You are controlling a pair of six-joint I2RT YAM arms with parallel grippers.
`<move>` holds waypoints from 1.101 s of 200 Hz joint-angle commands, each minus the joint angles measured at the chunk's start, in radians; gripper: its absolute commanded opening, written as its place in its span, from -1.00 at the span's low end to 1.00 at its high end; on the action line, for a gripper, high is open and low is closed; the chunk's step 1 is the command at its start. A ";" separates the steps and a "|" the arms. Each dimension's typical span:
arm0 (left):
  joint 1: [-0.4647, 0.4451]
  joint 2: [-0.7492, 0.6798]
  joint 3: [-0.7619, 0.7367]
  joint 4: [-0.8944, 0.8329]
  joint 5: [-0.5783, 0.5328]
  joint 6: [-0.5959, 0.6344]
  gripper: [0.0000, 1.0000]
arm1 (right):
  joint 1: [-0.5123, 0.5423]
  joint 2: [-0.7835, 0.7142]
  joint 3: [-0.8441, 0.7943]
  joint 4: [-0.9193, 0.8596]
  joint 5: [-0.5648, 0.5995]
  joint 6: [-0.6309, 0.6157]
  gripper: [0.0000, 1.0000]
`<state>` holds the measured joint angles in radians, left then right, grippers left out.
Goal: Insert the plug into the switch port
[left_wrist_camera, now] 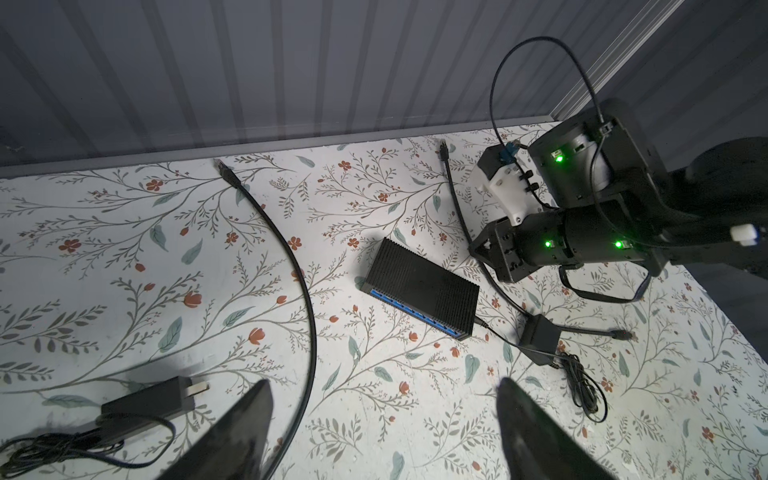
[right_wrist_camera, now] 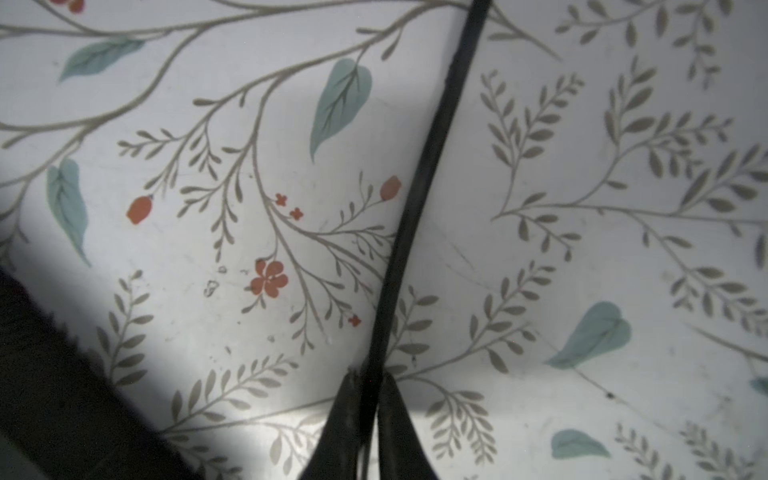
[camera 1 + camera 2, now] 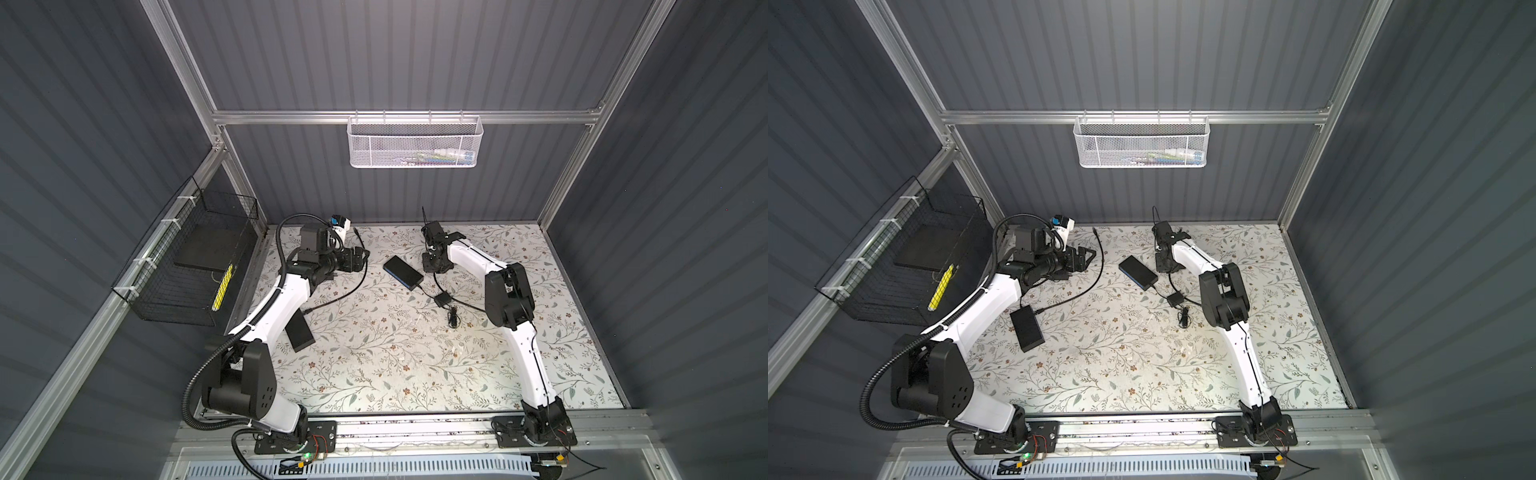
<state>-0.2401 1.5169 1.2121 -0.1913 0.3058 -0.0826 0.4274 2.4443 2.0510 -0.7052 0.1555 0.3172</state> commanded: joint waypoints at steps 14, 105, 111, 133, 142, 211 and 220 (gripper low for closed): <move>0.007 -0.040 -0.016 -0.042 0.015 0.001 0.61 | -0.015 -0.090 -0.171 0.014 -0.025 0.018 -1.00; -0.076 -0.040 -0.045 -0.031 0.049 -0.034 0.46 | -0.020 -0.616 -0.699 0.003 -0.119 -0.197 -1.00; -0.080 -0.034 -0.041 -0.033 0.049 -0.033 0.46 | -0.013 -0.644 -0.730 0.014 -0.117 -0.202 -1.00; -0.084 -0.023 -0.034 -0.037 0.050 -0.029 0.45 | 0.006 -0.719 -0.767 -0.010 -0.128 -0.209 -1.00; -0.083 -0.023 -0.034 -0.038 0.043 -0.026 0.45 | 0.022 -0.741 -0.762 -0.025 -0.136 -0.209 -1.00; 0.042 -0.083 -0.111 -0.015 -0.074 -0.135 0.57 | 0.260 -0.678 -0.749 0.124 -0.310 -0.049 -1.00; 0.086 -0.106 -0.133 0.003 -0.060 -0.168 0.57 | 0.285 -0.652 -0.752 0.136 -0.306 -0.060 -1.00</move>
<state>-0.2604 1.4807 1.1286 -0.2100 0.2749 -0.1558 0.6605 1.7248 1.2930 -0.6231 -0.1066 0.2218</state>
